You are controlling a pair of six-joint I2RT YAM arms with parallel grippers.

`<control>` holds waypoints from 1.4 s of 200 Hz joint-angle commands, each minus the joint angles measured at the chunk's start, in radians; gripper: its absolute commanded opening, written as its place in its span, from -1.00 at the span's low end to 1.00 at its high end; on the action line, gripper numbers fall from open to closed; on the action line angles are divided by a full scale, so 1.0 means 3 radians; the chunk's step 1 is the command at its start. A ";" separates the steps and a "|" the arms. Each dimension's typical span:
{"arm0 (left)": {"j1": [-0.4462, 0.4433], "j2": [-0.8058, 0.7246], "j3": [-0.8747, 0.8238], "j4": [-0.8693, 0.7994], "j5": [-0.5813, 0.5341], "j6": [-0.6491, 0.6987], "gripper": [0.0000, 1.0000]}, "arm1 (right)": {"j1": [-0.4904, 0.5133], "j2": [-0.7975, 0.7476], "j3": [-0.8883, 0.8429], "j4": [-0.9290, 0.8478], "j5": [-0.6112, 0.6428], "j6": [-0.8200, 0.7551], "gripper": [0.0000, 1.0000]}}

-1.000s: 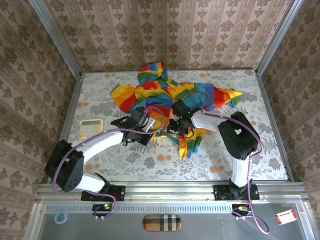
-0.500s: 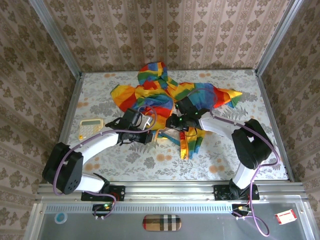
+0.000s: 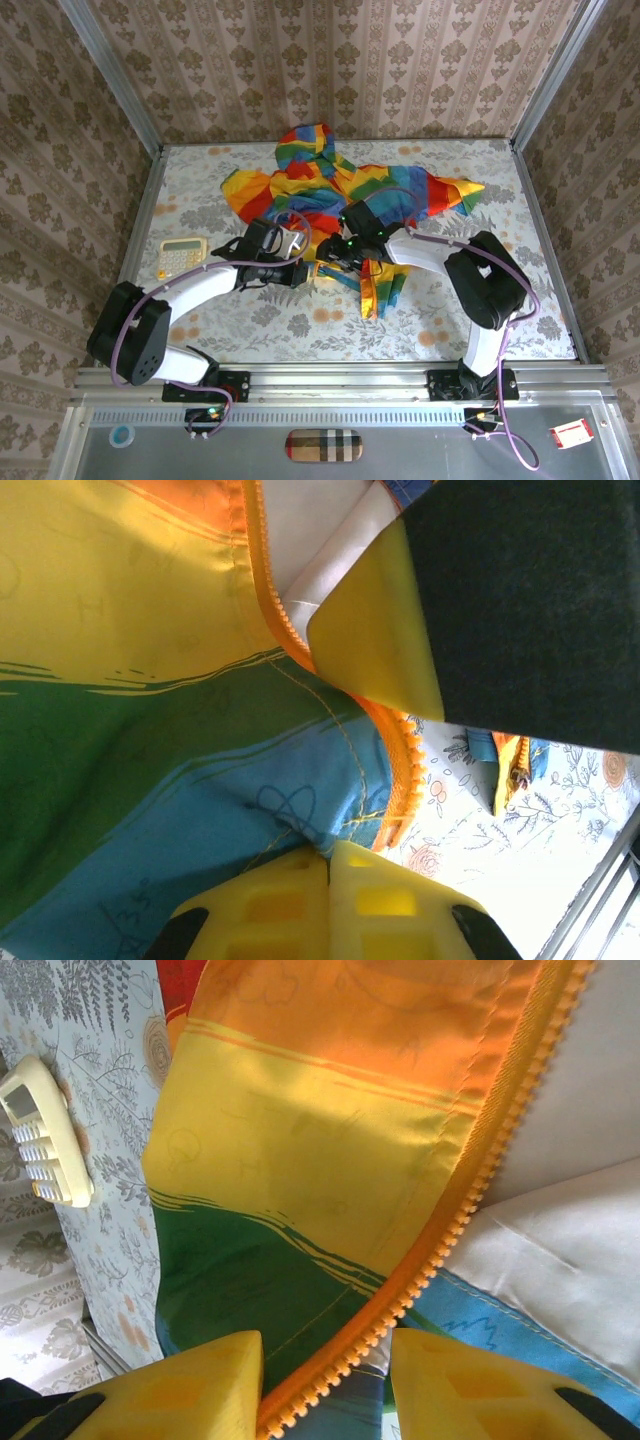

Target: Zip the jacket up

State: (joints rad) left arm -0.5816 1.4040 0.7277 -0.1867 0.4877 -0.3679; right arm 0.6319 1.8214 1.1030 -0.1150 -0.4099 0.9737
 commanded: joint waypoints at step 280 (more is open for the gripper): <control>0.0072 -0.0015 0.0047 -0.0104 0.0011 -0.0006 -0.72 | 0.0033 -0.0149 0.0122 0.0317 -0.0278 0.0185 -1.00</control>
State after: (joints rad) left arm -0.5686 1.4296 0.7269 -0.1726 0.5079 -0.3824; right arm 0.6521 1.8206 1.1069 -0.0120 -0.4591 1.0668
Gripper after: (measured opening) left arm 0.069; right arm 0.010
